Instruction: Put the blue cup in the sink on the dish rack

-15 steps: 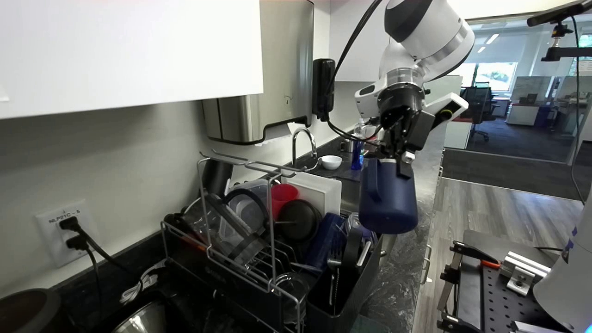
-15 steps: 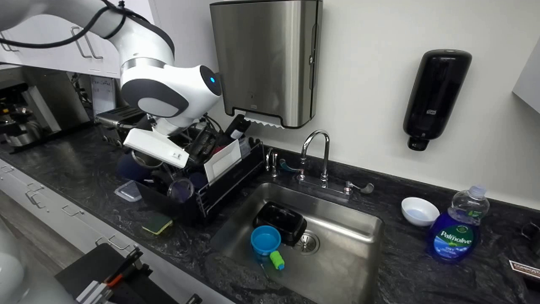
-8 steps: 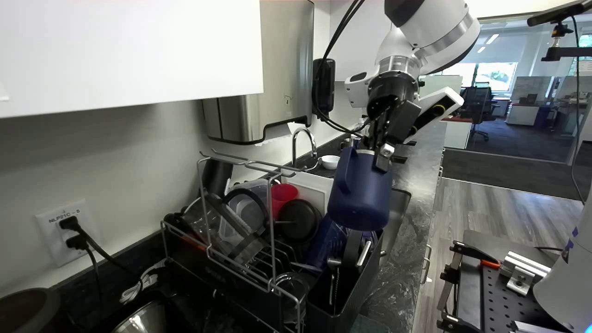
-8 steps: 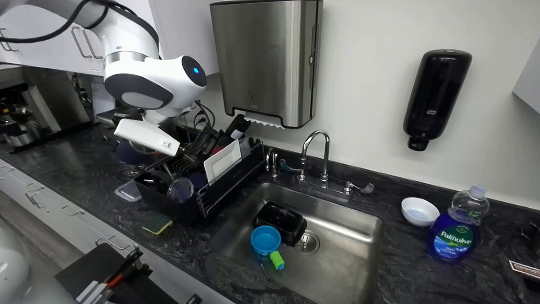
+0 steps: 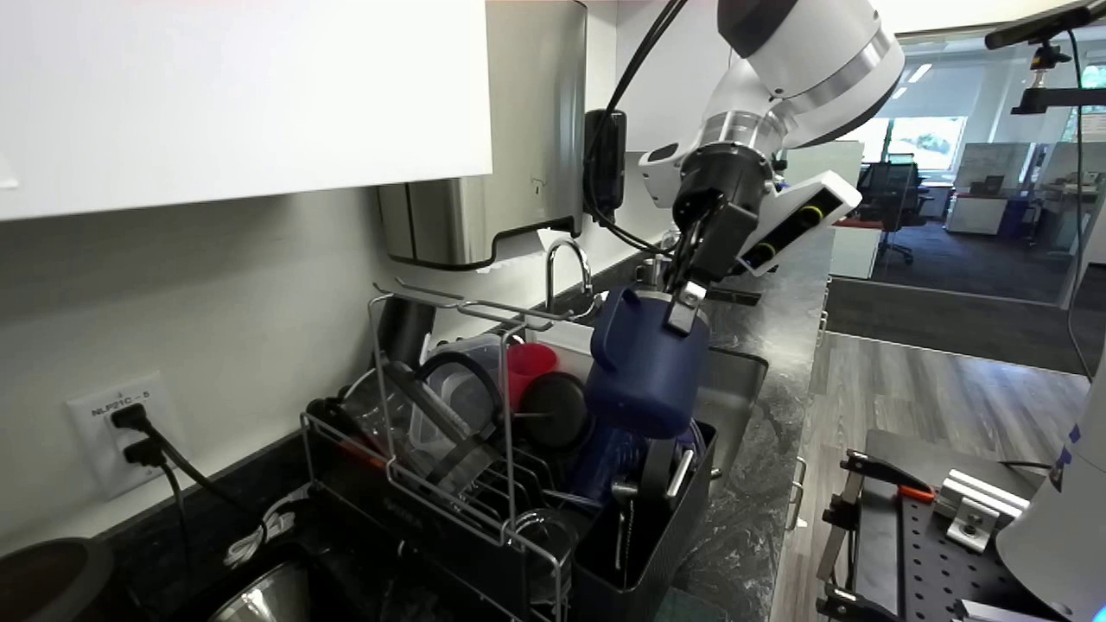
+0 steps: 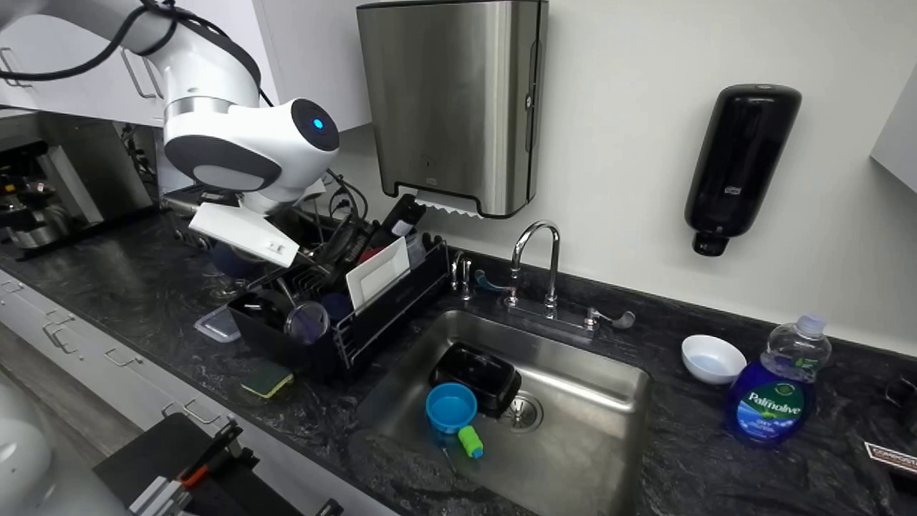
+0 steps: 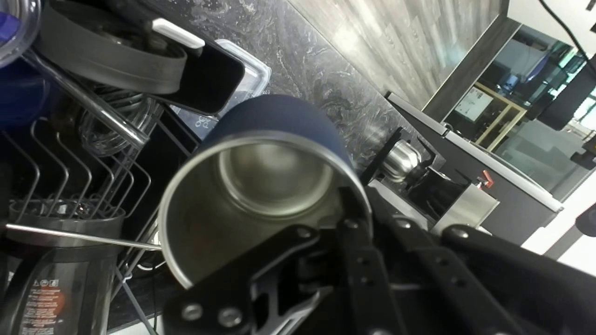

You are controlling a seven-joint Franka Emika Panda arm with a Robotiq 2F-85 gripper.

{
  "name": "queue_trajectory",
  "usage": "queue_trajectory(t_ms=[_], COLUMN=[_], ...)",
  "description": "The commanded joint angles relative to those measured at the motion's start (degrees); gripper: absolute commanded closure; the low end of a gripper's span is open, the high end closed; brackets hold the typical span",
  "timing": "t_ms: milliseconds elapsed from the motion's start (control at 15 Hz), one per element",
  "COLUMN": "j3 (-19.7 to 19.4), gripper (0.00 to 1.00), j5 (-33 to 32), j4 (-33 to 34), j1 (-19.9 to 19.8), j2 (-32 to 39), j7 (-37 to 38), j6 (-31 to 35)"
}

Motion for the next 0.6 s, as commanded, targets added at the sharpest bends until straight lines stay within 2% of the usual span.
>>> queue_trajectory(t_ms=[0,67,133,533], j3=[0.26,0.22,-0.17,-0.07], gripper=[0.98,0.98,0.93,0.93], j5=[1.42,0.17,-0.01,-0.01], j4=[-1.42,-1.57,-0.44,-0.87], j1=[0.38,0.37,0.22,0.44], j2=[-1.76,-2.06,-0.1,-0.74], j7=[1.61,1.91,0.53,0.86], j6=[1.13,0.02,-0.06,-0.09])
